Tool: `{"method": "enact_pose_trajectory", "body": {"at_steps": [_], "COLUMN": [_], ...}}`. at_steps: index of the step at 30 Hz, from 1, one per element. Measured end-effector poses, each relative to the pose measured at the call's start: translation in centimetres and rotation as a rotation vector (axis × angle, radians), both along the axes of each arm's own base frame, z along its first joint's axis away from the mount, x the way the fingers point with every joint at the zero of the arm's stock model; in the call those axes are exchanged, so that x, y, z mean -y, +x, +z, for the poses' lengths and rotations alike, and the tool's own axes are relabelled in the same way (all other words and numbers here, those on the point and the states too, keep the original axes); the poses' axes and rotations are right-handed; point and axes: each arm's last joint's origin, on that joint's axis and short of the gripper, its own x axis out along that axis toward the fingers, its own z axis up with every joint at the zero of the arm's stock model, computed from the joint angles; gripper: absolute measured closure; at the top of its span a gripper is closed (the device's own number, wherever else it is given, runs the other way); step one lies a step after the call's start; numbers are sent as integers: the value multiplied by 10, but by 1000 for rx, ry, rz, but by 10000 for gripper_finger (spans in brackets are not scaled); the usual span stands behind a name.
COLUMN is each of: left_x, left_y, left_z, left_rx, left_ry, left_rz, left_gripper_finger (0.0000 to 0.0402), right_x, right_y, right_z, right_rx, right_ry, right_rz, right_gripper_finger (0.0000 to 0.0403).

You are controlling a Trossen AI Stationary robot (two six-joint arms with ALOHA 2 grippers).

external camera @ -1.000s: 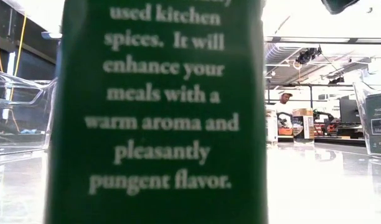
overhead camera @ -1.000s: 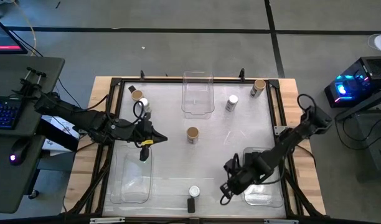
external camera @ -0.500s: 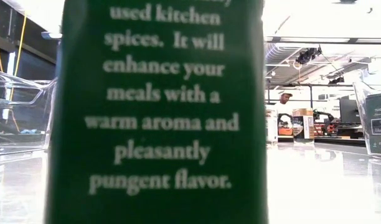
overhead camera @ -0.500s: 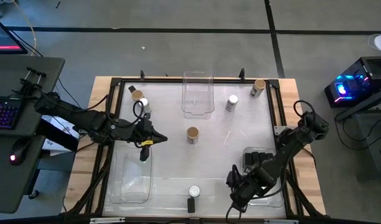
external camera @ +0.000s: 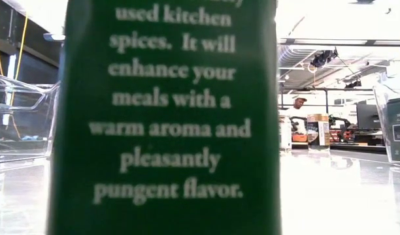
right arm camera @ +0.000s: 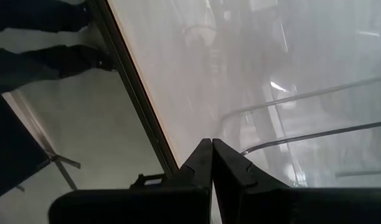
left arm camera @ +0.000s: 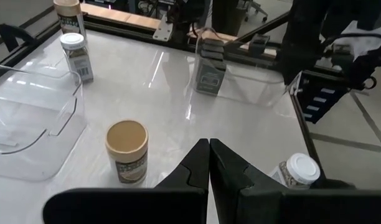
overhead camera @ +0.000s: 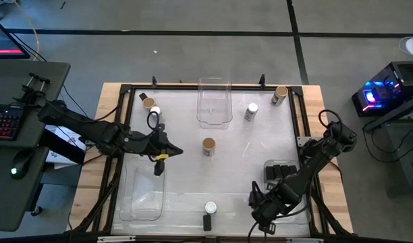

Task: Sort spices by type
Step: Adjust the right transparent bin on the table, then put the black spice can into the right transparent bin

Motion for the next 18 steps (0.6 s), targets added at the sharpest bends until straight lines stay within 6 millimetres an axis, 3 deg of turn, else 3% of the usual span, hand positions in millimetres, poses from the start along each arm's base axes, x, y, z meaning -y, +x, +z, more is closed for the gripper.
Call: {"method": "enact_pose_trajectory", "body": {"at_steps": [8, 13, 18], "left_x": [3, 1, -3], "left_y": [8, 1, -9], "left_z": [-8, 19, 42], "left_rx": [-34, 54, 127], "left_ry": [10, 18, 33], "left_rz": [-7, -28, -44], "left_gripper_finger": [401, 401, 401], "right_x": [-2, -1, 17], "right_y": [3, 22, 47], "right_z": [10, 45, 76], "right_rx": [42, 294, 551], "right_ry": [5, -76, -236], "right_rz": [5, -27, -140], "right_gripper_finger": [403, 403, 403]}}
